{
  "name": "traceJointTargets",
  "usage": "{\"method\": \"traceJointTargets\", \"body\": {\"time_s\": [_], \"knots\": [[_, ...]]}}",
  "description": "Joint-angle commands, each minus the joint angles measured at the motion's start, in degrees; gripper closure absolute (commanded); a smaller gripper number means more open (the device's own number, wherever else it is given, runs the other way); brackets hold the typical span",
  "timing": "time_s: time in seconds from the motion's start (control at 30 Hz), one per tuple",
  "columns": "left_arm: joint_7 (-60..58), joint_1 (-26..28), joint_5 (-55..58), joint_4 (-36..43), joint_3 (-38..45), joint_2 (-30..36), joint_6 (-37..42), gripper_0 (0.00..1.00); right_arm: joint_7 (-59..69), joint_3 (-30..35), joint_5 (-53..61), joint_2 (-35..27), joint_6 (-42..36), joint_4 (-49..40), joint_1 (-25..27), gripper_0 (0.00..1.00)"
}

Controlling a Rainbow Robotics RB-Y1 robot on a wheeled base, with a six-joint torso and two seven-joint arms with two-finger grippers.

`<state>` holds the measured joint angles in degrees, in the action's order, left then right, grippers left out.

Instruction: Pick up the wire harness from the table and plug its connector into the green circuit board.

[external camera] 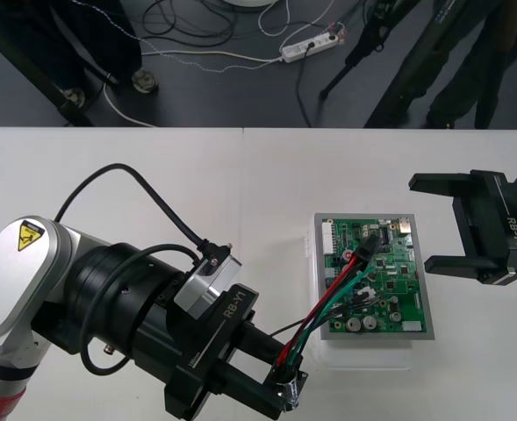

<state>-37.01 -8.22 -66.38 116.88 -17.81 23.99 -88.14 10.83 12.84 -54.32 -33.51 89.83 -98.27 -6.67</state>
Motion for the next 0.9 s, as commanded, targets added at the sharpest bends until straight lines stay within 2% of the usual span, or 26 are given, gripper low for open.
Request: {"method": "traceJointTargets", "body": {"time_s": [0.03, 0.43, 0.67, 0.9], "knots": [[-7.5, -2.2, 1.8, 2.1, -3.1, -1.7, -1.9, 1.00, -2.6, -0.5, 1.1, -0.8, 0.2, -1.0, 0.3, 0.00], [-10.4, -2.4, 2.5, 2.1, -3.5, -1.6, -1.9, 1.00, -2.3, -0.9, 1.5, -2.8, 0.2, -1.0, 0.4, 0.00], [-12.6, -2.3, 2.5, 2.0, -3.6, -1.6, -1.9, 1.00, -2.7, -7.4, 8.2, -7.6, 0.2, 3.0, -0.7, 0.00], [-14.0, -2.1, 3.1, 0.7, -3.5, -1.6, -0.4, 1.00, -2.5, -8.0, 9.4, -9.3, 0.2, 3.4, -2.6, 0.00]]}}
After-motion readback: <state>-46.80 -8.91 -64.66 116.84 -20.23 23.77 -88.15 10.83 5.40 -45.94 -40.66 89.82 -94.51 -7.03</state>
